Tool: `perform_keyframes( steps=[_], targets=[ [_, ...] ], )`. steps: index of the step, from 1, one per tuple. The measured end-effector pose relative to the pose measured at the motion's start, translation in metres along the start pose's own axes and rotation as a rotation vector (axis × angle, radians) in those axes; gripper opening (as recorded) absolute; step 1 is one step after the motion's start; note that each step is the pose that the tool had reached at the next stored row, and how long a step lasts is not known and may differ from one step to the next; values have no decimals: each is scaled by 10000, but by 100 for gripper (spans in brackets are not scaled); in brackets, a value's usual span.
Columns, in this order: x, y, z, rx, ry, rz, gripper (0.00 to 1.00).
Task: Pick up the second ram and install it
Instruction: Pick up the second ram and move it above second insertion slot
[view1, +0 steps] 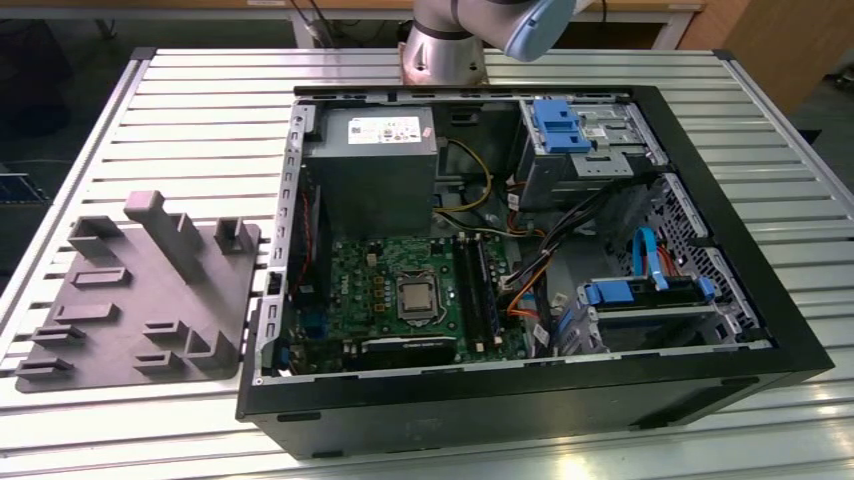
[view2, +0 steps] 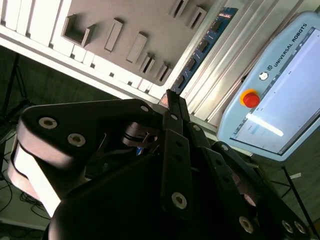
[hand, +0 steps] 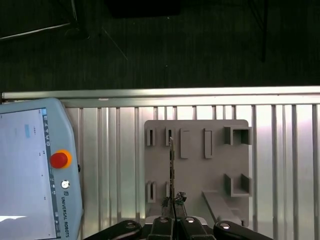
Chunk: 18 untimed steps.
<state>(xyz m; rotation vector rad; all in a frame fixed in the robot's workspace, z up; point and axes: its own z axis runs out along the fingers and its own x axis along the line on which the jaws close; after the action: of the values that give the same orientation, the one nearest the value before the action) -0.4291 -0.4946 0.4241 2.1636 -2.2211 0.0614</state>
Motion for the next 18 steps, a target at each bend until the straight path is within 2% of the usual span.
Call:
perform_keyframes(
  steps=[18],
  targets=[
    [11, 0, -193, 0, -1, 0, 12]
  ],
)
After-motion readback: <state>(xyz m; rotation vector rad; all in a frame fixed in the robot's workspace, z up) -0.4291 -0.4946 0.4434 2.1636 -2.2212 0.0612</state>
